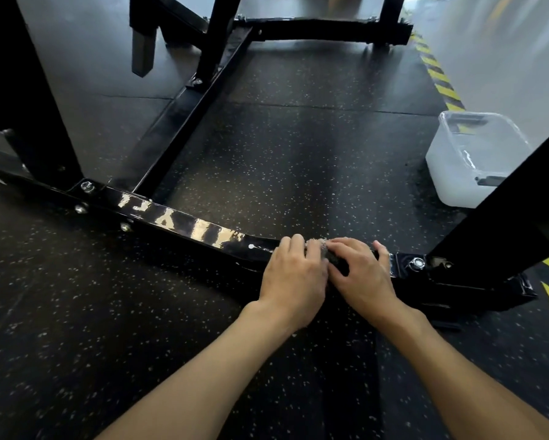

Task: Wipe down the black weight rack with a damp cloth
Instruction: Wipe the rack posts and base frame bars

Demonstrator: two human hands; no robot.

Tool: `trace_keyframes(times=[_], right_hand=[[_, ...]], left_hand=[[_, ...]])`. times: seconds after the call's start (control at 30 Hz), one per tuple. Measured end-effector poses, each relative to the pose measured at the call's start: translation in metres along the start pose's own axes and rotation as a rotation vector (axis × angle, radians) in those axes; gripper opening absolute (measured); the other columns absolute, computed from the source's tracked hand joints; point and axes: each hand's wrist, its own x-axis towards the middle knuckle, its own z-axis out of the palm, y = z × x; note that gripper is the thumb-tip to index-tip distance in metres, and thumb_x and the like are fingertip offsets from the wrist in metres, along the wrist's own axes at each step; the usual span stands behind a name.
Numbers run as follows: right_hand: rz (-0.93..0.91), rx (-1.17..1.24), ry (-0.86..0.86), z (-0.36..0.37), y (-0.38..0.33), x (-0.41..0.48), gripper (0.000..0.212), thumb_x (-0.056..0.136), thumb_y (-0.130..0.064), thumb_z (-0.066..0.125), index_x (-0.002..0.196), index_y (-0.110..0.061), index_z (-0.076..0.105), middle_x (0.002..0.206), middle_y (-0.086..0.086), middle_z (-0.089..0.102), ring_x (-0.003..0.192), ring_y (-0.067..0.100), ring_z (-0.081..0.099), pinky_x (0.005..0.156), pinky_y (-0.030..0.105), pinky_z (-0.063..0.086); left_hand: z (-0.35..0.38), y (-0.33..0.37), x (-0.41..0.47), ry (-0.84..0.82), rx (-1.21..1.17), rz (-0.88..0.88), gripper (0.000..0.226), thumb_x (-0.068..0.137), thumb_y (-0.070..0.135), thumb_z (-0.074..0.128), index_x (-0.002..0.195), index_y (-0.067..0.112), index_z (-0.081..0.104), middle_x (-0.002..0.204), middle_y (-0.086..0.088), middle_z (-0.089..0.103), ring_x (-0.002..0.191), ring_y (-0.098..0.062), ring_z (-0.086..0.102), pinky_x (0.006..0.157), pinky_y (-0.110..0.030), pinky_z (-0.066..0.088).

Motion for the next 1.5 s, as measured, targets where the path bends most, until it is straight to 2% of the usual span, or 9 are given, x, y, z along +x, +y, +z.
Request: trace_keyframes(times=[0.13,0.27,0.37,0.53,0.67,0.77,0.87,1.03,1.5], right_hand=[[0.093,0.123,-0.015,-0.003,-0.002,0.006,0.021,0.091,-0.033,0.064,0.112,-0.033,0.069,0.124,-0.017,0.056,0.120,0.000,0.048,0.119,0.037,0.000],[0.113,0.168,-0.137,-0.012,-0.003,0.014,0.029,0.090,-0.025,0.064,0.117,-0.036,0.069,0.124,-0.019,0.059,0.122,0.000,0.048,0.121,0.041,0.007],[0.133,0.205,-0.185,-0.019,-0.007,0.017,0.059,0.084,-0.009,0.059,0.140,-0.030,0.053,0.129,-0.011,0.061,0.127,0.009,0.049,0.121,0.039,0.013],[0.023,-0.223,-0.326,-0.006,-0.014,0.011,0.077,0.084,-0.033,0.054,0.154,-0.032,0.021,0.150,-0.008,0.035,0.143,0.013,0.021,0.120,0.042,-0.002],[0.019,-0.281,-0.361,-0.006,-0.015,0.012,0.084,0.083,-0.034,0.052,0.156,-0.030,0.011,0.152,-0.005,0.029,0.144,0.015,0.016,0.120,0.045,-0.003],[-0.002,-0.345,-0.365,-0.003,-0.016,0.010,0.085,0.082,-0.034,0.051,0.156,-0.030,0.008,0.151,-0.002,0.028,0.143,0.018,0.017,0.119,0.049,-0.001],[0.017,-0.365,-0.353,0.001,-0.024,0.011,0.083,0.085,-0.033,0.050,0.156,-0.026,0.008,0.151,0.004,0.026,0.143,0.024,0.016,0.119,0.053,-0.002],[-0.053,-0.334,-0.379,0.011,-0.042,0.014,0.083,0.086,-0.035,0.051,0.156,-0.021,0.008,0.152,0.009,0.026,0.145,0.027,0.014,0.120,0.052,-0.003],[-0.110,-0.428,-0.347,0.022,-0.053,0.021,0.087,0.082,-0.037,0.054,0.154,-0.021,0.008,0.143,0.010,0.033,0.132,0.031,0.030,0.113,0.054,0.013]], left_hand=[[0.002,-0.011,0.001,-0.146,0.018,0.131,0.048,0.077,0.004,0.072,0.122,0.002,0.056,0.134,-0.017,0.049,0.102,-0.031,0.050,0.090,-0.037,0.051],[0.000,-0.012,0.014,-0.099,-0.068,0.145,0.024,0.078,0.006,0.075,0.097,0.009,0.061,0.096,-0.006,0.063,0.082,-0.025,0.051,0.068,-0.038,0.052],[-0.001,-0.022,0.017,-0.017,-0.063,0.095,0.020,0.076,0.004,0.074,0.084,0.013,0.059,0.080,-0.004,0.061,0.074,-0.025,0.052,0.060,-0.037,0.049],[-0.004,-0.014,0.010,0.020,-0.125,-0.032,0.013,0.082,0.013,0.072,0.083,0.012,0.060,0.081,-0.005,0.061,0.076,-0.027,0.056,0.062,-0.038,0.050],[-0.013,-0.039,0.011,0.057,-0.106,-0.146,0.014,0.085,0.017,0.072,0.083,0.013,0.059,0.082,-0.001,0.055,0.075,-0.023,0.055,0.061,-0.032,0.047],[-0.020,-0.042,0.005,0.047,-0.091,-0.220,0.015,0.085,0.016,0.074,0.084,0.013,0.059,0.082,0.001,0.053,0.073,-0.020,0.054,0.061,-0.026,0.041],[-0.022,-0.043,-0.003,0.015,-0.099,-0.162,0.016,0.083,0.015,0.075,0.084,0.012,0.060,0.082,0.001,0.054,0.072,-0.020,0.055,0.061,-0.029,0.046],[-0.031,-0.080,0.003,0.090,-0.064,-0.355,0.013,0.086,0.016,0.074,0.088,0.009,0.063,0.085,-0.002,0.057,0.071,-0.022,0.055,0.062,-0.039,0.053],[-0.019,-0.053,0.002,0.061,-0.040,-0.261,0.018,0.085,0.025,0.073,0.085,0.013,0.059,0.084,0.000,0.055,0.070,-0.020,0.056,0.057,-0.027,0.038]])
